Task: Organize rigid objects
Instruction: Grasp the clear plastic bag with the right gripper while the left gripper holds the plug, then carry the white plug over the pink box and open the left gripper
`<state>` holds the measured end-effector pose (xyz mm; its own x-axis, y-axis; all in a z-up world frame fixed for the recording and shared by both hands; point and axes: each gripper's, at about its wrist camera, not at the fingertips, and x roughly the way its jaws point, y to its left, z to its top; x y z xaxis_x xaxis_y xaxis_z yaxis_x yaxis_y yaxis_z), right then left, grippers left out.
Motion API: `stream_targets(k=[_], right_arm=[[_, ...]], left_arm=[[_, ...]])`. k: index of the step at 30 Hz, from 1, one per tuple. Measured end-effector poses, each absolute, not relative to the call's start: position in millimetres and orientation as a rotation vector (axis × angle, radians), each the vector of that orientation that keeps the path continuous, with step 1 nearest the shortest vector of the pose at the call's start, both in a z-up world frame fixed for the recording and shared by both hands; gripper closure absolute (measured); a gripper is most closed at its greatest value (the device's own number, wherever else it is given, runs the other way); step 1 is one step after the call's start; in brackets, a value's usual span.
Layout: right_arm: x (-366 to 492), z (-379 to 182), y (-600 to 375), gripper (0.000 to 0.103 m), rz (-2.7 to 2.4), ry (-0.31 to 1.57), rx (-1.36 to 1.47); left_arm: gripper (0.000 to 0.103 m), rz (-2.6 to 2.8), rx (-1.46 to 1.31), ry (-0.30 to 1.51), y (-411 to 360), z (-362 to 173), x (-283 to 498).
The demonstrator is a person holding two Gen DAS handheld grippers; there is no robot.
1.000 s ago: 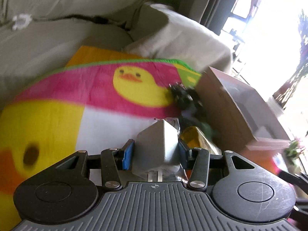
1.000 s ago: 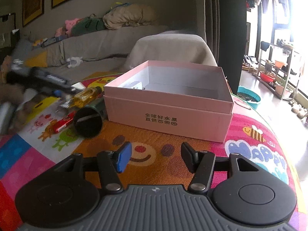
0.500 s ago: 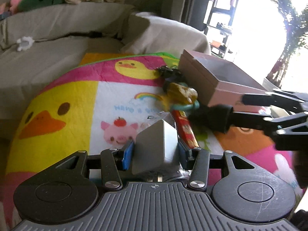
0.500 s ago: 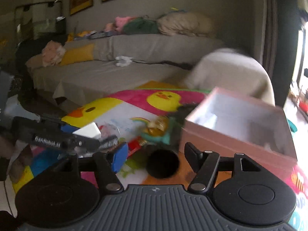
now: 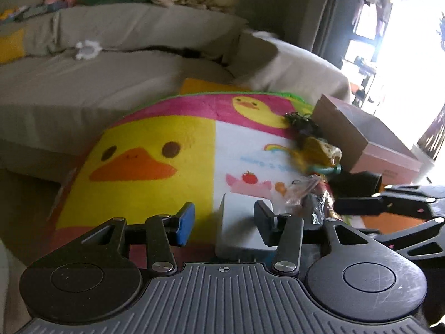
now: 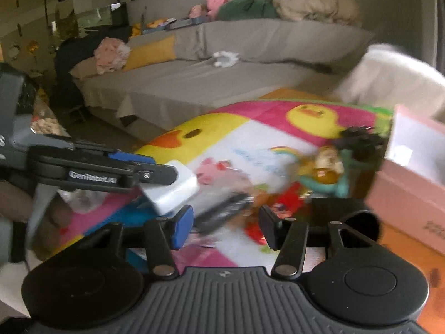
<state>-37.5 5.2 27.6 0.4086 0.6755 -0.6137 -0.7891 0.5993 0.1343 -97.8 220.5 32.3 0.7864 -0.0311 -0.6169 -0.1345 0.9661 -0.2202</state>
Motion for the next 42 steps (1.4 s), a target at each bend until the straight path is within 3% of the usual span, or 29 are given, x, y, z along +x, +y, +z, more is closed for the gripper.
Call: stream_targets(k=[2, 6, 13, 18, 27, 30, 33, 37, 42], right_arm=[[-33.4, 26.5, 14.0, 0.043, 0.951, 0.722, -0.158], [-22.0, 15.5, 33.9, 0.042, 0.936, 0.78, -0.155], [-52.4, 15.5, 10.7, 0.071, 0.959, 0.725, -0.317], [-67.9, 18.7, -45.6, 0.077, 0.9, 0.729, -0.336], [-64.8, 18.1, -143.0, 0.077, 0.615, 0.745, -0.237], [-62.6, 15.4, -163.6, 0.076, 0.553, 0.74, -0.199], [-59.8, 14.5, -173.7, 0.068, 0.528, 0.743, -0.14], [-57.1, 11.2, -174.0, 0.055, 0.532, 0.734, -0.092], [-51.5, 5.8, -163.5, 0.046, 0.496, 0.706, -0.081]], left_arm=[[0.051, 0.046, -0.272, 0.665, 222.8, 31.8, -98.7], [0.053, 0.026, -0.275, 0.667, 219.9, 32.5, -102.0], [0.05, -0.016, -0.116, 0.685, 187.3, 32.2, -101.5], [0.05, 0.012, 0.01, 0.698, 163.0, 25.0, -88.4], [0.053, -0.12, 0.019, 0.718, 123.9, 20.6, -82.2], [0.051, -0.186, 0.026, 0.736, 100.4, 20.2, -85.9], [0.043, -0.177, 0.039, 0.736, 87.8, 16.8, -87.4], [0.043, -0.167, 0.048, 0.728, 86.4, 14.9, -90.1], [0.053, -0.112, 0.024, 0.721, 82.9, 18.2, -90.2]])
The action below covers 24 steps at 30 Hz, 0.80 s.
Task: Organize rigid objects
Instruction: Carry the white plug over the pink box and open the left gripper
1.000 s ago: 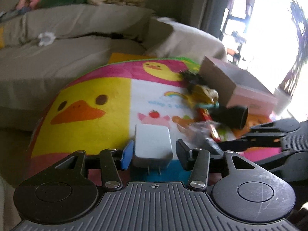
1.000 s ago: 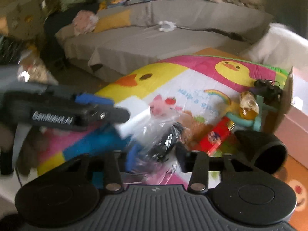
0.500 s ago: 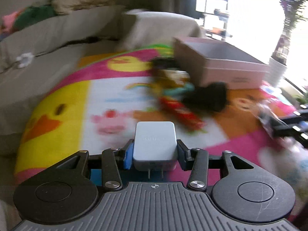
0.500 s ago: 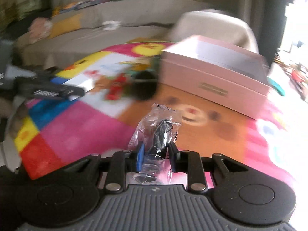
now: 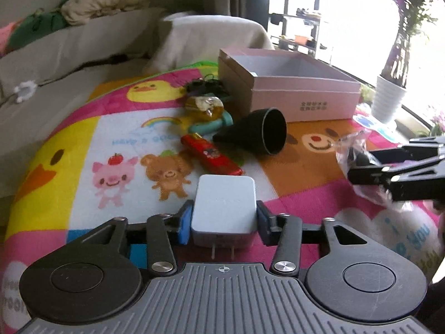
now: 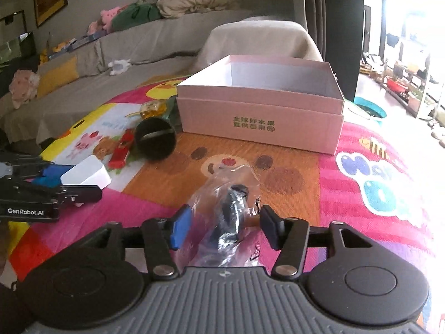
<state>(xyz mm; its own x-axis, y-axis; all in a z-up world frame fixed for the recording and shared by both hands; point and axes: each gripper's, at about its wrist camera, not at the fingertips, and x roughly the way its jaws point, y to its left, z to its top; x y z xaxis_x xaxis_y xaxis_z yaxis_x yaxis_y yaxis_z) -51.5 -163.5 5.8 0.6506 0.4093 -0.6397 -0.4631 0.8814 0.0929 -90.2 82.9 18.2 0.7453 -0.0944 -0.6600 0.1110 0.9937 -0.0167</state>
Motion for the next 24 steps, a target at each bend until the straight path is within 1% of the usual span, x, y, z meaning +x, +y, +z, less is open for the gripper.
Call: stream_targets(k=[3, 4, 5, 6, 7, 8, 12, 16, 20, 24], right_arm=[[-54.5, 5.8, -155.0, 0.047, 0.492, 0.696, -0.132], [-57.5, 5.6, -152.5, 0.055, 0.497, 0.691, -0.165], [-60.3, 6.6, -151.6, 0.066, 0.508, 0.682, -0.189], [-64.1, 8.4, -152.0, 0.07, 0.527, 0.682, -0.207], [-67.2, 10.5, -153.2, 0.078, 0.547, 0.69, -0.213], [-68.8, 12.6, -155.9, 0.082, 0.564, 0.695, -0.212], [-79.7, 32.3, -175.4, 0.083, 0.572, 0.656, -0.175], [-88.2, 64.8, -205.1, 0.083, 0.552, 0.551, -0.093], [-91.5, 81.4, -226.5, 0.083, 0.503, 0.472, -0.047], [-90.8, 75.6, -237.9, 0.083, 0.457, 0.465, -0.022]], left_arm=[[0.053, -0.11, 0.016, 0.71, 81.5, 18.0, -92.9], [0.053, -0.119, 0.012, 0.709, 81.3, 18.7, -95.5], [0.053, -0.134, 0.004, 0.71, 80.8, 20.1, -97.9], [0.053, -0.152, -0.005, 0.715, 80.4, 21.8, -100.0], [0.053, -0.174, -0.014, 0.72, 79.4, 23.7, -102.3], [0.053, -0.189, -0.017, 0.724, 77.5, 25.6, -104.5], [0.053, -0.252, 0.007, 0.709, 63.9, 40.7, -112.8], [0.053, -0.294, 0.025, 0.647, 51.0, 70.4, -101.5], [0.053, -0.297, 0.066, 0.545, 35.3, 108.0, -62.7], [0.053, -0.283, 0.026, 0.471, 17.6, 131.8, -7.5]])
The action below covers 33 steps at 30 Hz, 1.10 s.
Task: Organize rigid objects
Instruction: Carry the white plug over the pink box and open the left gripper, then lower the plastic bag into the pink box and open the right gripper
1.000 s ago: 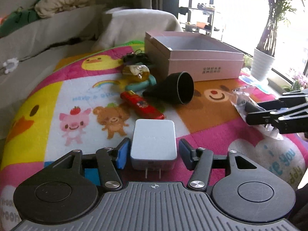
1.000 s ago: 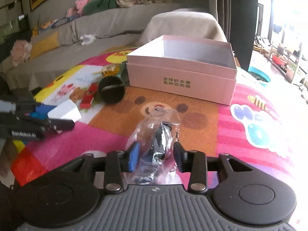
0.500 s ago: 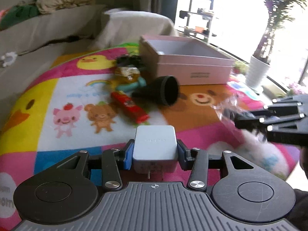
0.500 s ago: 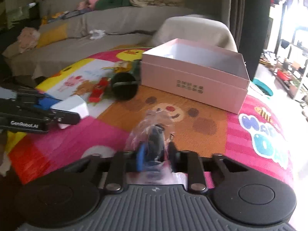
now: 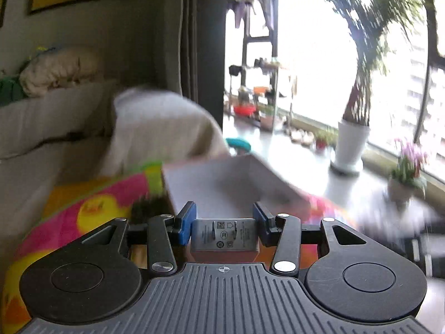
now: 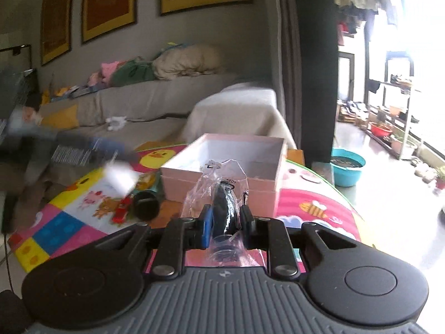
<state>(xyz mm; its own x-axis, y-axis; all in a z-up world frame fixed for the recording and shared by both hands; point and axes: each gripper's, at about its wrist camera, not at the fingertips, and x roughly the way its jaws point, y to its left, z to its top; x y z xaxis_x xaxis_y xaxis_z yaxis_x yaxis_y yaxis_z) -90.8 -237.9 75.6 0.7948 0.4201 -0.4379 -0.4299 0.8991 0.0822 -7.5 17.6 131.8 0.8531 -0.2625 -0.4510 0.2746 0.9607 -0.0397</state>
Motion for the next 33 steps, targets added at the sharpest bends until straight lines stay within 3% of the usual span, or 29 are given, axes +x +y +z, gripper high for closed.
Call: stream_targets(k=[5, 8, 18, 27, 31, 33], right_arm=[[-84.0, 59.2, -246.4, 0.083, 0.431, 0.507, 0.002], [-78.2, 54.1, -253.3, 0.083, 0.405, 0.526, 0.014], [-51.6, 39.5, -259.0, 0.083, 0.39, 0.591, 0.053], [46.9, 103.1, -207.0, 0.083, 0.423, 0.506, 0.037], [103.0, 123.3, -174.3, 0.065, 0.389, 0.486, 0.022], [116.1, 123.4, -164.6, 0.064, 0.38, 0.513, 0.016]], left_arm=[[0.055, -0.292, -0.147, 0.517, 5.2, 131.0, 78.6], [0.055, -0.284, -0.18, 0.494, 7.5, 124.6, 88.8], [0.055, -0.22, -0.132, 0.563, 57.2, 80.5, -6.3], [0.055, -0.163, -0.165, 0.618, 103.8, 49.5, -68.0], [0.055, -0.119, -0.174, 0.625, 119.7, 44.5, -70.9], [0.055, -0.119, -0.174, 0.624, 123.6, 42.0, -74.7]])
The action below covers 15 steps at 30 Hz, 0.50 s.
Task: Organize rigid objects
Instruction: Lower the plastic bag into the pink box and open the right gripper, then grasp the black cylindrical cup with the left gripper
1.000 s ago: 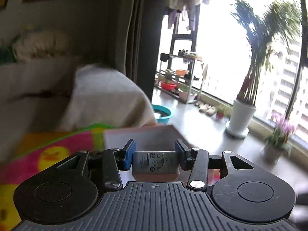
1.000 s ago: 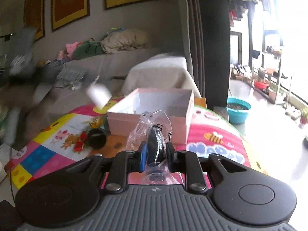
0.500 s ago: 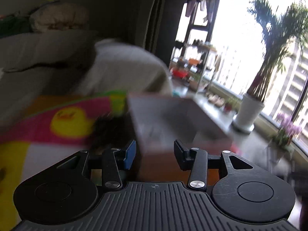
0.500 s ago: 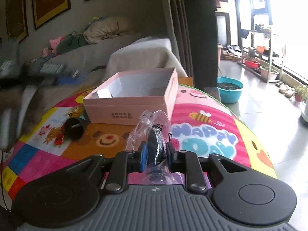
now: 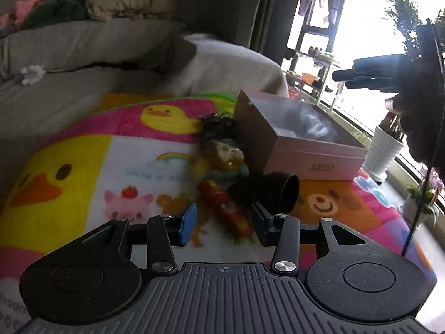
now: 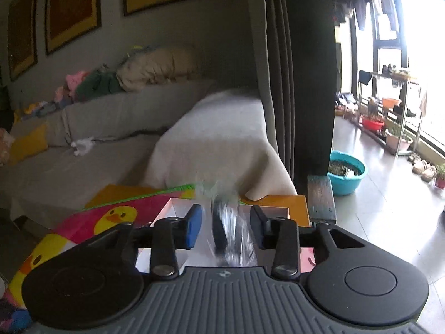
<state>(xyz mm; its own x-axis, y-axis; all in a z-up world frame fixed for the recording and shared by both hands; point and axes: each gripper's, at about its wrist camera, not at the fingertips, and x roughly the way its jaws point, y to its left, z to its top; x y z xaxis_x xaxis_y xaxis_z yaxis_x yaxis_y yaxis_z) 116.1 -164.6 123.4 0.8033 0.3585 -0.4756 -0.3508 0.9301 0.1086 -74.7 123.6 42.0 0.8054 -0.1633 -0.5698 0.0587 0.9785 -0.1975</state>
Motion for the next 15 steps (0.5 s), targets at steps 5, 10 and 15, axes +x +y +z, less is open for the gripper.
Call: stream_targets(k=[5, 10, 15], right_arm=[[96.5, 102.3, -162.7, 0.05, 0.365, 0.538, -0.011], [38.5, 62.9, -172.3, 0.043, 0.358, 0.536, -0.072], [-4.8, 30.6, -179.5, 0.042, 0.397, 0.587, -0.091]], left_arm=[[0.055, -0.166, -0.154, 0.637, 116.4, 33.3, -80.6], [0.055, -0.226, -0.126, 0.621, 95.1, 32.8, -77.0], [0.055, -0.204, -0.151, 0.606, 83.3, 39.9, -69.0]])
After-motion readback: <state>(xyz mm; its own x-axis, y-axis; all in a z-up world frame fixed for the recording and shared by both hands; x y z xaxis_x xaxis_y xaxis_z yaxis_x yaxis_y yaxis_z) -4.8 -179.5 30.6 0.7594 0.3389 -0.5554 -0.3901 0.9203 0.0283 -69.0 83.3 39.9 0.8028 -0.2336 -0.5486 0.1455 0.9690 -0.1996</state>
